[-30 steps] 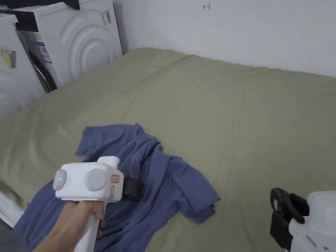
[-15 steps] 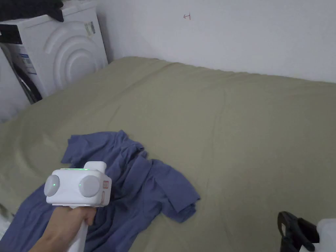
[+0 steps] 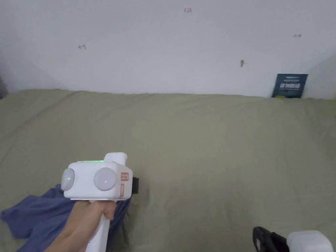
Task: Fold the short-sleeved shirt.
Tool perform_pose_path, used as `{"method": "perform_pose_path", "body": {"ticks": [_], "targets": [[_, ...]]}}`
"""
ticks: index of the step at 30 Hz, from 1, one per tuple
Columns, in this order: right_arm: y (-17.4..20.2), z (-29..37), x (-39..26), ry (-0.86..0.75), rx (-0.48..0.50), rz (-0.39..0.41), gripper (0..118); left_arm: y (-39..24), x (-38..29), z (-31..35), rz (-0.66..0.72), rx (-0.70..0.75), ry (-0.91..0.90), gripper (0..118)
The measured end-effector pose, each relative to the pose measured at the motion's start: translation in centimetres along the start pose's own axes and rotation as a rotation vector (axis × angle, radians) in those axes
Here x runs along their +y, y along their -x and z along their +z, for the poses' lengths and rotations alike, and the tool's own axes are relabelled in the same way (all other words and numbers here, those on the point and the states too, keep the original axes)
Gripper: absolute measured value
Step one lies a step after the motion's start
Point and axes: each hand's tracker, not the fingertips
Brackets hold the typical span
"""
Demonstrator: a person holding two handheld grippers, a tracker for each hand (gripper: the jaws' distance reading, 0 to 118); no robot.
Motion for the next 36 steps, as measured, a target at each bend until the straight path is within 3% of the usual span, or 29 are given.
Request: {"method": "perform_pose_path", "body": {"ticks": [7,11,15,19,21,22,23,24,25,26,27,31,36], "targets": [[-5.3,2.2,-0.4,-0.002,-0.132,-0.067,0,-17.7,3.5,-3.0,-0.165,-0.271,-0.011,0],[-7.5,2.5,-0.6,0.003,-0.178,-0.100,0,-24.2,3.4,-3.4,-0.221,-0.406,-0.005,0],[-8.7,2.0,-1.1,0.019,-0.199,-0.125,0,-26.1,1.8,-6.4,-0.261,-0.373,0.054,0],[-9.1,1.3,-1.8,0.041,-0.202,-0.140,0,-24.8,-0.4,-11.6,-0.274,-0.163,0.151,0],[-9.2,0.9,-2.1,0.052,-0.199,-0.143,0,-23.5,-0.9,-13.2,-0.254,-0.171,0.173,1],[-9.1,0.7,-2.1,0.058,-0.198,-0.143,0,-23.0,-1.2,-13.4,-0.235,-0.175,0.176,8],[-9.1,0.5,-2.2,0.063,-0.197,-0.144,0,-22.7,-1.3,-13.3,-0.229,-0.184,0.172,31],[-9.1,0.4,-2.2,0.066,-0.195,-0.144,0,-22.1,-1.3,-13.2,-0.225,-0.195,0.165,31],[-9.1,0.3,-2.1,0.068,-0.193,-0.144,0,-21.8,-1.4,-12.9,-0.231,-0.195,0.158,46],[-9.0,0.3,-2.0,0.067,-0.191,-0.145,0,-21.6,-1.4,-12.8,-0.242,-0.192,0.165,98],[-8.9,0.3,-1.8,0.064,-0.189,-0.145,0,-21.1,-2.2,-11.7,-0.268,-0.176,0.170,118],[-8.2,1.1,-0.7,0.024,-0.175,-0.136,0,-18.2,-2.4,-6.2,-0.244,-0.174,0.036,112],[-7.2,2.9,0.2,-0.019,-0.155,-0.122,0,-11.4,-4.0,6.1,-0.199,-0.118,-0.136,111]]}}
